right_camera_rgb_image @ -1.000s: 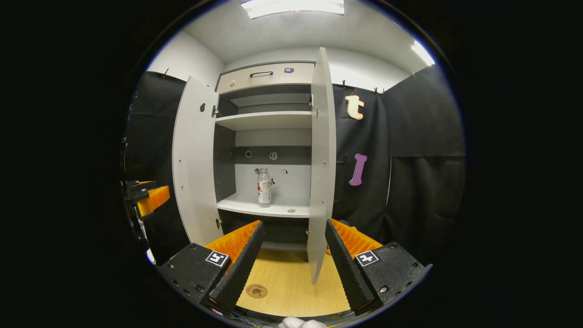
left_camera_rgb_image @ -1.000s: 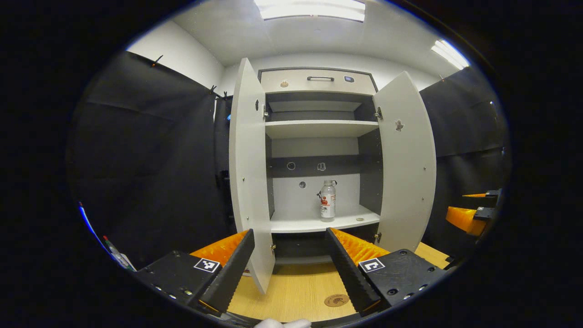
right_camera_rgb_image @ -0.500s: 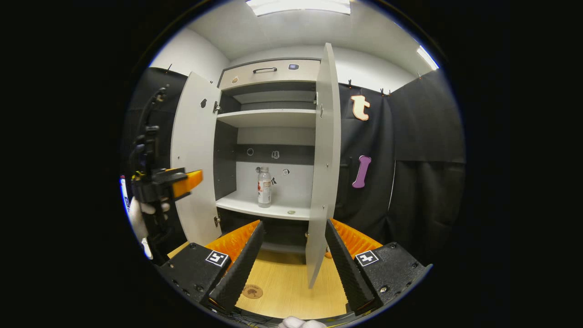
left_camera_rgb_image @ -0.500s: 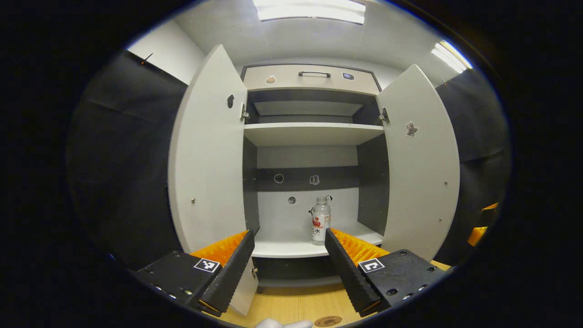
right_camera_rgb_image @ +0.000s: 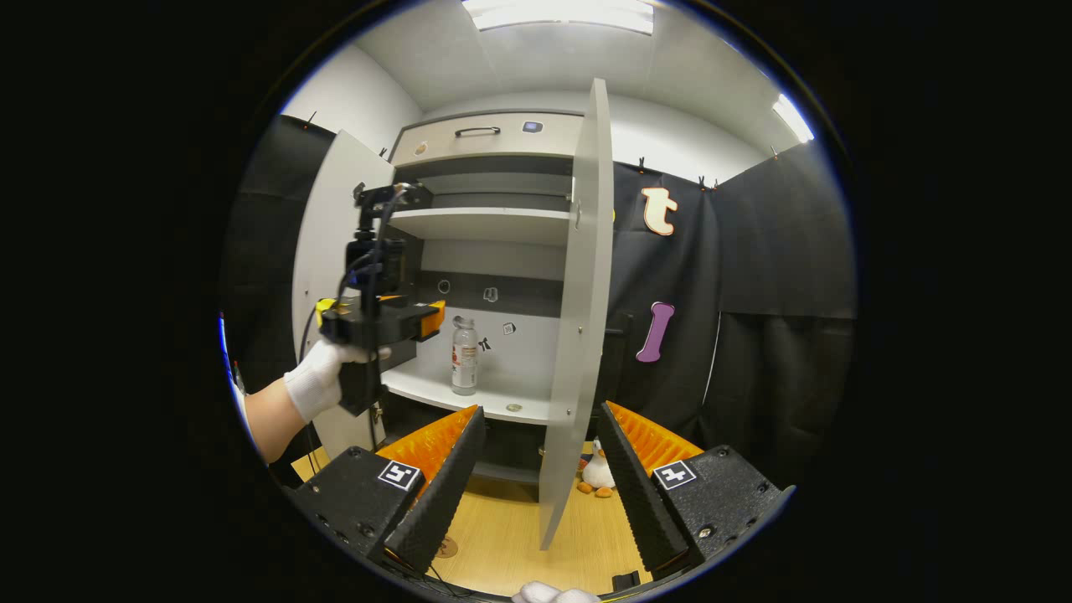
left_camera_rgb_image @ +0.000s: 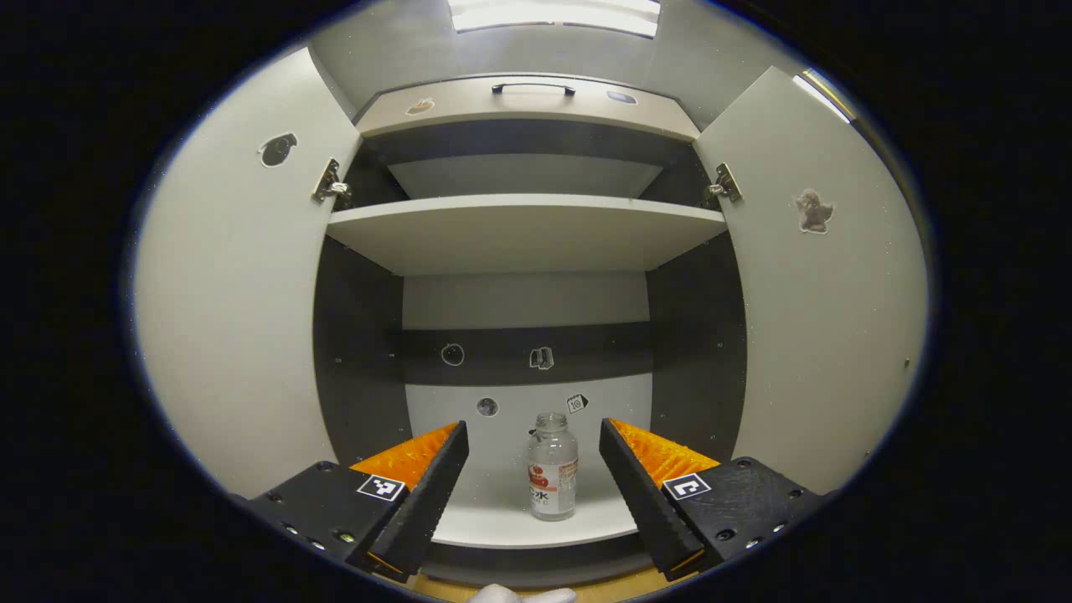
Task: Grasp the bottle in the cabinet with the left hand and place it on the coaster, then close the right door with the right hand and the left door with the left hand.
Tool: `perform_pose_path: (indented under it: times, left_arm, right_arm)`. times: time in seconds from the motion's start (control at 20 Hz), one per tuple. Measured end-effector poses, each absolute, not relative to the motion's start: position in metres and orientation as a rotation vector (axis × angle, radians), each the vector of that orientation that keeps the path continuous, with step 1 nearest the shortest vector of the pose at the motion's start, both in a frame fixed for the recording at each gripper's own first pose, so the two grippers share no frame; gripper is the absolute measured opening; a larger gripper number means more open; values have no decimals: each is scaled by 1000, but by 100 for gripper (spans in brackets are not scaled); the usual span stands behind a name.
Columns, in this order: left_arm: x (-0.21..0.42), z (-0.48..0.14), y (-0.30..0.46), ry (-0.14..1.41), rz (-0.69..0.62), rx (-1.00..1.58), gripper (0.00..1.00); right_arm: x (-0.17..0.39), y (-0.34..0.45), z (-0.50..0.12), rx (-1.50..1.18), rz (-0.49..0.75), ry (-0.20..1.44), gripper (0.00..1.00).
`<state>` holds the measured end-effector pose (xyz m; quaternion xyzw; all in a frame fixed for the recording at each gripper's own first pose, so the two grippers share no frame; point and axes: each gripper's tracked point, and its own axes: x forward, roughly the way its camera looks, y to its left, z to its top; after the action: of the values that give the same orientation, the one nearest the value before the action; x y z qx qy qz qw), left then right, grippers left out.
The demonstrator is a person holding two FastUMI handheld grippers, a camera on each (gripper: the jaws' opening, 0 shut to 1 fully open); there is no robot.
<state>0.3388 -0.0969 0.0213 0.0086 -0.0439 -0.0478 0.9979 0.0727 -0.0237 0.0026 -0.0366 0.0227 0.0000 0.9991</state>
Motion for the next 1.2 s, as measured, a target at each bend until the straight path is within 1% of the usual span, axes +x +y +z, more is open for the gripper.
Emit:
perform_pose_path:
  times: [0.2,0.4,0.55,0.7,0.9,0.95,1.0,1.05,1.15,1.2]
  left_arm:
    - [398,-8,-112,-33,-95,-8,96]
    - [448,-38,-102,37,-72,19,96]
    - [457,-58,-102,48,-20,79,95]
    - [469,-63,-109,30,-38,81,95]
    - [484,-73,-108,34,-13,82,96]
    - [487,-74,-108,35,-14,77,91]
    - [487,-75,-107,36,-14,66,89]
    - [487,-75,-107,44,-17,58,78]
    - [479,-73,-108,52,-30,38,78]
    - [477,-69,-106,46,-31,35,76]
  right_arm:
    - [79,-27,0,-55,-10,70,84]
    - [80,-29,0,-70,-24,65,84]
    - [85,-37,-8,-89,-47,82,83]
    - [91,-49,-11,-63,-56,102,83]
    - [97,-54,-9,-44,-47,105,84]
    - [98,-55,-7,-52,-46,100,84]
    - [98,-55,-7,-58,-40,100,83]
    - [98,-54,-7,-58,-35,100,83]
    - [98,-55,-6,-51,-28,95,83]
    - [99,-56,-6,-47,-26,93,84]
